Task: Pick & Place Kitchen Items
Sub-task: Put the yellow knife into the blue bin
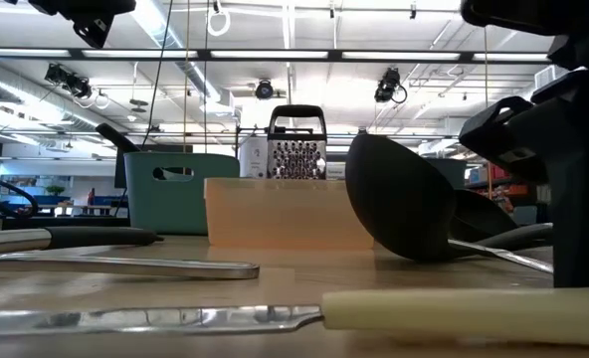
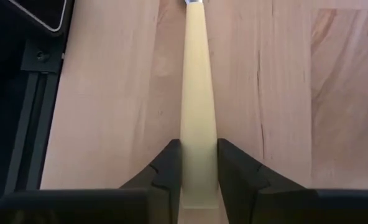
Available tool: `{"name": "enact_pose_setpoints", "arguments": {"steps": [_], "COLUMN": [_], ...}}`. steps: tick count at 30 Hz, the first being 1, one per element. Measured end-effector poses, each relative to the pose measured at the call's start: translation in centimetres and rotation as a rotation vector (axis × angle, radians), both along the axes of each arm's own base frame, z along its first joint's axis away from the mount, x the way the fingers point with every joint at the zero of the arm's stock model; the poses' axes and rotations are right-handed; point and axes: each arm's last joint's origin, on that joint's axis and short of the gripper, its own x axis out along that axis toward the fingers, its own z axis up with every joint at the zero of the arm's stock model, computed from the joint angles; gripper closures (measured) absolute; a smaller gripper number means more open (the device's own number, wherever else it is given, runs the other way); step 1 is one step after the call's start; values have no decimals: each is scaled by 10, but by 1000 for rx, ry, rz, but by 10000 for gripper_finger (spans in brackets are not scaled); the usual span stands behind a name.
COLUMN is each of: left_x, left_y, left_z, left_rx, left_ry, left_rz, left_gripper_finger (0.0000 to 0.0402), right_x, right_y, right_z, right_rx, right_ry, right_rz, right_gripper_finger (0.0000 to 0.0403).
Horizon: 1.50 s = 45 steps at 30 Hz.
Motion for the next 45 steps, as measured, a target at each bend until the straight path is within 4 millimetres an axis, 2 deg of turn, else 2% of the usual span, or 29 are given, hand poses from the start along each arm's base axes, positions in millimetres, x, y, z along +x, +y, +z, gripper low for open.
{"name": "enact_pose_setpoints", "arguments": {"steps": [6, 10, 17, 26, 29, 33, 37, 40, 45], "left_x": [0, 0, 0, 0, -1, -1, -1, 0, 0], "left_y": [0, 0, 0, 0, 1, 2, 2, 1, 2], "left_z": [0, -1, -1, -2, -2, -2, -2, -2, -1], "left_rx": [1, 4, 7, 36, 46, 60, 50, 50, 54], "left_ry": [2, 6, 10, 20, 19, 21, 20, 20, 12], "left_rz": [0, 0, 1, 2, 23, 36, 38, 38, 44], "left_gripper_finger": [386, 386, 386, 386, 386, 386, 386, 386, 386], "right_x": [-4, -6, -14, -56, -70, -93, -114, -126, -133], "right_y": [-4, -10, -19, -49, -60, -80, -103, -117, -131], "right_z": [38, 47, 90, 168, 185, 195, 191, 177, 130], "right_rx": [-7, -39, -56, -135, -151, -164, -138, -112, -80], "right_ry": [-105, -124, -253, -422, -468, -534, -598, -644, -741], "right_rz": [0, -18, -53, -127, -136, -176, -244, -285, -359], "right_gripper_finger": [316, 316, 316, 316, 316, 316, 316, 316, 316]}}
